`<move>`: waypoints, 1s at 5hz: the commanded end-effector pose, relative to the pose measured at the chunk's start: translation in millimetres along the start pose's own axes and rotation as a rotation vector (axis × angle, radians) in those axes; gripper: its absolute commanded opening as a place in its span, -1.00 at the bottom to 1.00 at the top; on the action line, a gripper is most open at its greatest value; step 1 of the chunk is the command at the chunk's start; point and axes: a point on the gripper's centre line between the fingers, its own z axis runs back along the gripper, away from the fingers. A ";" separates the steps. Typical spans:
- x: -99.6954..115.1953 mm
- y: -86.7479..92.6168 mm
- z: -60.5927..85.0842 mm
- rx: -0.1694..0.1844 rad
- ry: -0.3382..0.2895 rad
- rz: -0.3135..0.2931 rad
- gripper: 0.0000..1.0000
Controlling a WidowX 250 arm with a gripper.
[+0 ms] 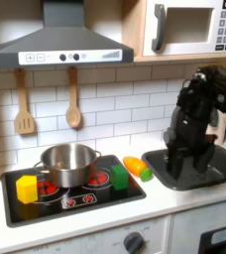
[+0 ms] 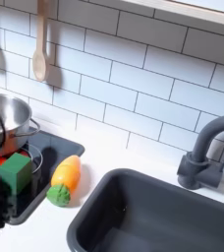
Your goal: Reach green block
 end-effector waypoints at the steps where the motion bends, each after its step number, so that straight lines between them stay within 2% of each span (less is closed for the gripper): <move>1: 35.9 15.2 -1.7 0.016 -0.020 0.037 1.00; 3: 65.6 31.8 -10.9 0.027 -0.027 0.042 1.00; 5: 90.9 37.1 -18.4 0.035 -0.036 0.050 1.00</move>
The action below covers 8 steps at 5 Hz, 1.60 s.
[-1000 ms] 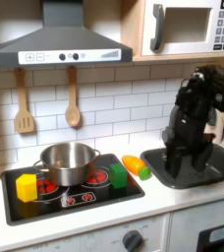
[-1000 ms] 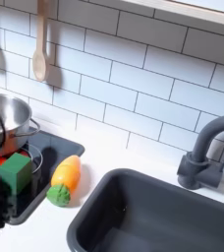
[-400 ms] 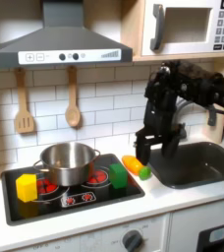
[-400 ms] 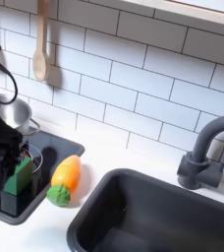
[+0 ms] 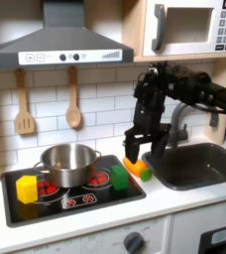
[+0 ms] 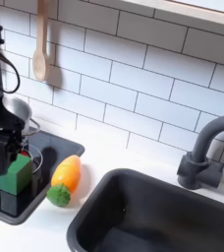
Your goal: Reach green block
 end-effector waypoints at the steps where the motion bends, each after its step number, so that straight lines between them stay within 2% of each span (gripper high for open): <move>1: 25.9 3.1 -10.3 0.009 0.000 0.002 1.00; 3: 44.2 3.4 -22.2 0.012 0.013 0.018 1.00; 5: 50.3 6.0 -40.5 0.017 0.048 0.019 1.00; 7: 54.4 -1.6 -50.5 0.026 0.066 0.003 1.00; 8: 57.1 1.1 -58.3 0.034 0.084 0.011 1.00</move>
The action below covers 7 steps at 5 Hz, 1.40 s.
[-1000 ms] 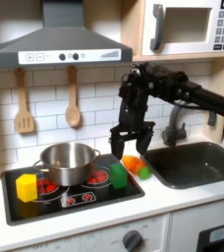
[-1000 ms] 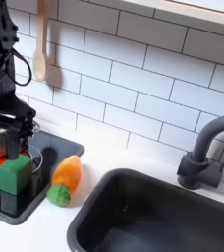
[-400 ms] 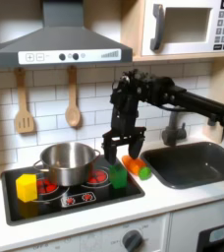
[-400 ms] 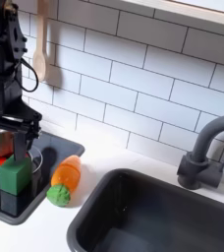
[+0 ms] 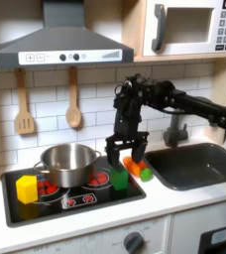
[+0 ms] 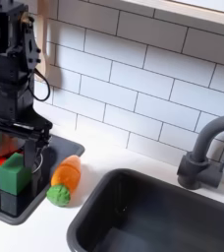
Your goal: Reach green block
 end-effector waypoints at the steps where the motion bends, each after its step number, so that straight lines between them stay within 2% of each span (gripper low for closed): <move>1: 5.3 5.0 -12.6 0.010 0.031 0.031 1.00; 2: 8.1 4.1 -17.2 0.007 0.044 0.024 1.00; 3: 7.6 -4.7 -24.8 -0.005 0.064 0.004 1.00; 5: 10.1 0.1 -30.5 0.013 0.070 0.006 1.00; 6: 10.7 -0.8 -40.1 0.012 0.078 0.003 1.00; 7: 14.6 -2.7 -46.8 0.008 0.054 -0.004 1.00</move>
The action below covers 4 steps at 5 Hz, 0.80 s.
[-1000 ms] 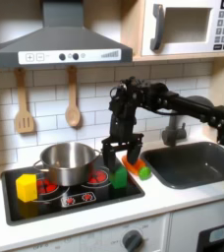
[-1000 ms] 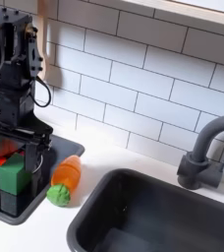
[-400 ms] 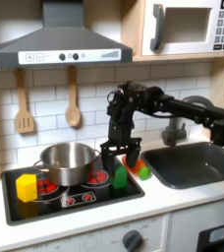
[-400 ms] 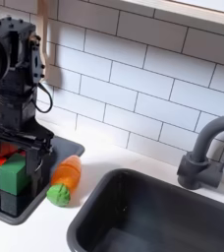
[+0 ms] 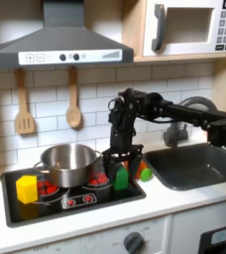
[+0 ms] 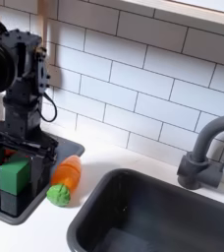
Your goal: Reach green block
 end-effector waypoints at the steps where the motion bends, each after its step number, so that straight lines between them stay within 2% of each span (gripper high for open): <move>1: 5.5 -0.2 -15.4 -0.005 -0.028 0.004 1.00; 2: 3.8 -1.3 -24.5 -0.004 -0.012 -0.004 1.00; 3: 2.3 -1.6 -25.5 -0.005 -0.015 -0.007 1.00; 4: 0.9 -2.4 -26.2 -0.021 -0.011 -0.010 1.00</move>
